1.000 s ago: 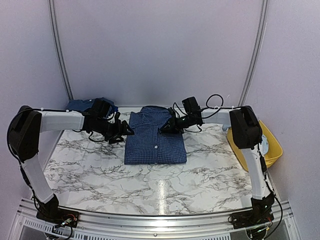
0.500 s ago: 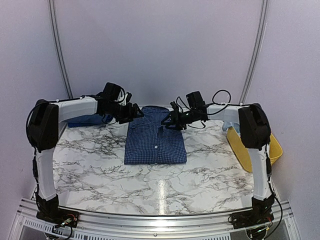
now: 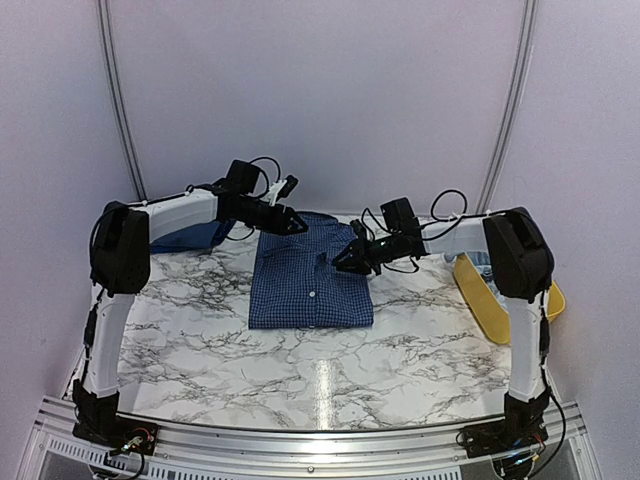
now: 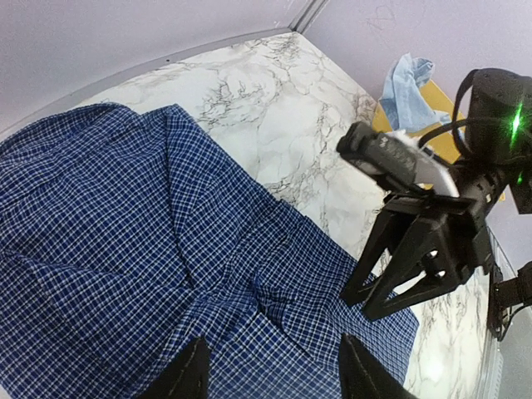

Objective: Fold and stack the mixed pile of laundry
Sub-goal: Smooth out the 2/3-rectangle-folded T-shirt at the center of the board.

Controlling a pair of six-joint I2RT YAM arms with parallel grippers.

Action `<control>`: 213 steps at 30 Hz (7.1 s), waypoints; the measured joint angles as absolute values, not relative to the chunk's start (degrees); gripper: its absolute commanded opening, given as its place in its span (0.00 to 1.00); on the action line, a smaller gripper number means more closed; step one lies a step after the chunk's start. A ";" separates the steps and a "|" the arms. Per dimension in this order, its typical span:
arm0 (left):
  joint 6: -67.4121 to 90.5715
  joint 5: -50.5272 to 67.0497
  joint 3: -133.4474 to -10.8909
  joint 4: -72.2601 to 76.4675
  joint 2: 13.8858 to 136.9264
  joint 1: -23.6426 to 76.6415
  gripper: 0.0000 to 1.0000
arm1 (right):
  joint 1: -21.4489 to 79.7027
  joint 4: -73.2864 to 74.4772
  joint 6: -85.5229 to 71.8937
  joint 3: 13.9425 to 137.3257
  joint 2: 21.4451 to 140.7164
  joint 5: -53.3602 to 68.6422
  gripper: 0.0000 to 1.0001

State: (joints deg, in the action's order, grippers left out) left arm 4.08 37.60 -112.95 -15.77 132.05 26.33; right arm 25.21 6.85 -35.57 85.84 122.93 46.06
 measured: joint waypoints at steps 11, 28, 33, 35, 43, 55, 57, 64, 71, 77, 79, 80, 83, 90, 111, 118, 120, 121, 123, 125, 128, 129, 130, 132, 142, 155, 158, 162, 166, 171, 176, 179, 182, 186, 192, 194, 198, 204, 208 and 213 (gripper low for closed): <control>-3.03 40.95 -114.43 -15.84 136.73 28.01 0.51 | 26.04 3.38 -40.86 96.84 134.21 46.06 0.17; -4.95 43.22 -115.52 -16.56 140.20 29.23 0.00 | 26.17 2.37 -43.33 102.50 141.05 47.31 0.15; -5.65 43.51 -115.50 -17.10 139.44 28.80 0.00 | 26.26 2.26 -43.48 102.65 141.23 47.33 0.16; -6.13 43.51 -115.31 -17.37 138.54 28.73 0.05 | 26.30 2.26 -43.51 102.96 141.25 47.35 0.17; -9.08 37.23 -115.15 -18.39 134.39 28.64 0.41 | 26.52 2.39 -43.42 104.42 141.64 47.35 0.17; -13.58 32.69 -115.39 -22.17 135.72 28.51 0.55 | 26.52 3.07 -43.20 104.44 141.64 47.35 0.17; -14.02 32.25 -115.39 -22.59 136.35 28.51 0.55 | 26.52 3.11 -43.20 104.44 141.64 47.35 0.17; -15.77 31.51 -115.39 -24.40 137.75 28.77 0.39 | 26.52 3.14 -43.22 104.44 141.64 47.35 0.17; -17.56 31.57 -115.39 -25.63 137.75 29.17 0.00 | 26.52 3.33 -43.24 105.32 142.19 47.37 0.17; -19.14 31.73 -115.04 -25.85 137.64 29.19 0.00 | 26.52 3.53 -43.24 105.32 142.69 47.37 0.17; -19.81 31.86 -113.99 -25.78 137.21 29.19 0.00 | 26.52 3.53 -43.24 105.32 142.82 47.37 0.17; -20.03 31.90 -113.65 -25.80 136.99 29.17 0.00 | 26.55 3.51 -43.24 105.32 142.89 47.37 0.17; -20.62 32.01 -112.18 -25.52 135.72 29.08 0.00 | 26.52 3.51 -43.24 105.32 143.17 47.37 0.17; -20.80 33.36 -111.28 -23.51 132.09 29.04 0.03 | 26.55 3.51 -43.29 105.56 143.41 47.37 0.17; 3.11 15.92 -99.74 -14.17 121.03 22.87 0.99 | 21.45 10.46 -35.51 107.09 132.55 47.48 0.52; 21.17 30.02 -85.89 -1.32 108.62 22.61 0.99 | 26.02 8.80 -33.17 98.39 123.04 54.19 0.53; 24.43 32.10 -82.94 1.15 107.83 24.58 0.99 | 28.38 7.11 -33.50 95.26 122.39 55.96 0.52; 26.11 33.04 -81.28 2.42 107.87 26.46 0.99 | 29.67 5.96 -33.89 92.99 122.32 56.86 0.51; 28.77 34.11 -78.94 3.77 108.44 29.43 0.99 | 31.40 4.51 -34.52 89.82 122.78 58.11 0.50; 32.08 35.35 -77.58 6.00 110.08 32.14 0.99 | 32.05 2.37 -35.79 87.48 124.44 59.24 0.49; 36.10 35.31 -77.54 8.93 114.85 33.43 0.99 | 31.07 -1.26 -37.45 87.88 129.67 60.10 0.48; 37.12 34.83 -77.56 9.50 116.36 33.10 0.99 | 30.57 -2.15 -37.82 88.09 131.28 60.18 0.48; 38.50 34.39 -77.58 10.17 118.30 32.42 0.99 | 29.93 -3.07 -38.19 88.40 133.25 60.25 0.48; 40.88 33.21 -77.58 11.25 122.19 30.50 0.99 | 28.64 -5.41 -39.07 88.79 136.51 62.30 0.48; 42.11 31.38 -73.97 14.70 121.27 26.57 0.99 | 27.62 -4.27 -38.68 89.60 134.17 63.09 0.54; 44.66 30.87 -64.42 14.68 100.99 33.10 0.99 | 27.09 1.21 -31.53 75.70 114.96 63.53 0.53; 45.98 32.86 -68.14 15.55 108.07 37.06 0.99 | 27.09 1.52 -31.55 75.64 119.09 63.33 0.53; 49.32 33.32 -67.22 16.60 115.37 39.57 0.99 | 27.11 -0.12 -33.01 76.29 125.14 62.85 0.51; 52.56 33.91 -62.70 21.71 116.27 37.91 0.98 | 27.27 -2.52 -33.76 76.79 129.32 64.07 0.50; 56.62 33.26 -54.81 30.70 113.91 37.45 0.98 | 27.75 -4.99 -32.73 73.17 127.81 64.05 0.50; 56.77 32.34 -49.25 28.42 107.18 37.91 0.99 | 29.80 -0.93 -29.80 66.92 122.08 63.37 0.51; 54.15 32.01 -49.82 21.30 102.78 38.26 0.99 | 30.44 3.81 -28.51 66.28 118.58 62.74 0.51; 49.67 31.18 -55.31 13.41 100.95 38.37 0.99 | 29.74 7.11 -28.25 68.99 116.25 62.50 0.51; 44.80 31.38 -70.54 7.79 106.04 37.04 0.99 | 26.98 7.68 -29.10 77.56 116.73 61.63 0.49; 42.41 32.23 -88.47 6.72 120.05 33.61 0.99 | 25.12 4.21 -32.93 92.36 126.74 59.94 0.47; 42.81 32.51 -91.68 6.76 124.95 32.53 0.99 | 25.06 3.09 -34.46 95.02 130.91 59.64 0.46; 43.51 32.03 -92.75 6.55 132.38 30.79 0.99 | 24.69 2.81 -36.12 98.26 139.09 58.89 0.45; 44.36 32.93 -90.83 11.42 133.12 29.85 0.99 | 24.23 3.44 -35.29 102.08 143.15 60.27 0.45; 45.01 32.18 -84.14 16.97 130.32 30.50 0.99 | 24.27 4.45 -32.25 102.00 143.13 60.25 0.45; 46.52 29.82 -75.07 18.26 123.76 34.28 0.99 | 25.36 8.80 -25.82 97.27 139.17 59.90 0.45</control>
State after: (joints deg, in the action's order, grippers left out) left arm 46.52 29.82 -75.07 18.26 123.76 34.28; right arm 25.36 8.80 -25.82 97.27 139.17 59.90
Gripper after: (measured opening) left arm 0.989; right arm 0.448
